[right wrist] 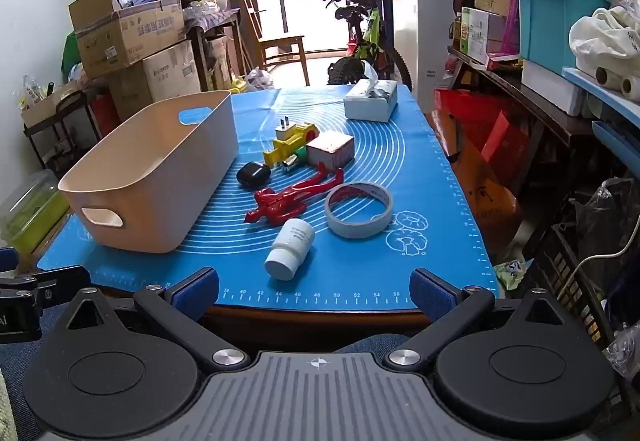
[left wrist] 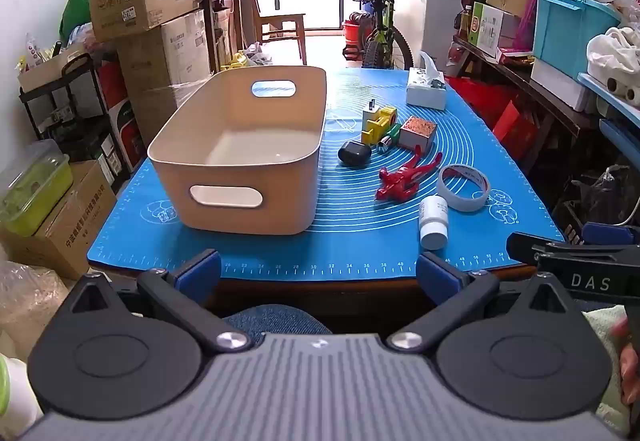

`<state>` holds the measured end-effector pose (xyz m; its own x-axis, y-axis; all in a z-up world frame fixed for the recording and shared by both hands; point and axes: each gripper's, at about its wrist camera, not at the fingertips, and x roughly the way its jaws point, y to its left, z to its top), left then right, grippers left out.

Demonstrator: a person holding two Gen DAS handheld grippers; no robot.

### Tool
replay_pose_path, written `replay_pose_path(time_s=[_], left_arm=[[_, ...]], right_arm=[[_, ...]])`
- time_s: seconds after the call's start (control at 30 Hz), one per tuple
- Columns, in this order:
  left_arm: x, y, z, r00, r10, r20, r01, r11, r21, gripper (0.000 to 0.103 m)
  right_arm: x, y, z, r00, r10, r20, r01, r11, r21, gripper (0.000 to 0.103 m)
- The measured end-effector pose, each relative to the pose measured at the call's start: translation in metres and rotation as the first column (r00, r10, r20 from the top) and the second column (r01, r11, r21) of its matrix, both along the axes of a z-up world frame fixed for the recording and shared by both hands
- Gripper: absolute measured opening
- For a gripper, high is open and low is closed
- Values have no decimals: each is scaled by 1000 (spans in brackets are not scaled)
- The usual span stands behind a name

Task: Organize rigid objects

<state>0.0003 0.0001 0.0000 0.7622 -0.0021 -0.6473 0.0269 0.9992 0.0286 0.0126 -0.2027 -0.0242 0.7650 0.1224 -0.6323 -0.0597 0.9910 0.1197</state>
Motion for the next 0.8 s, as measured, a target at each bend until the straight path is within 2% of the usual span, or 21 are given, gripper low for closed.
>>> replay_pose_path(time_s=[0.8], left_arm=[[0, 0, 0, 1000, 1, 2, -1, 1000, 6, 102]], right_arm=[[1, 0, -1, 1000, 1, -1, -1, 1000, 1, 100]])
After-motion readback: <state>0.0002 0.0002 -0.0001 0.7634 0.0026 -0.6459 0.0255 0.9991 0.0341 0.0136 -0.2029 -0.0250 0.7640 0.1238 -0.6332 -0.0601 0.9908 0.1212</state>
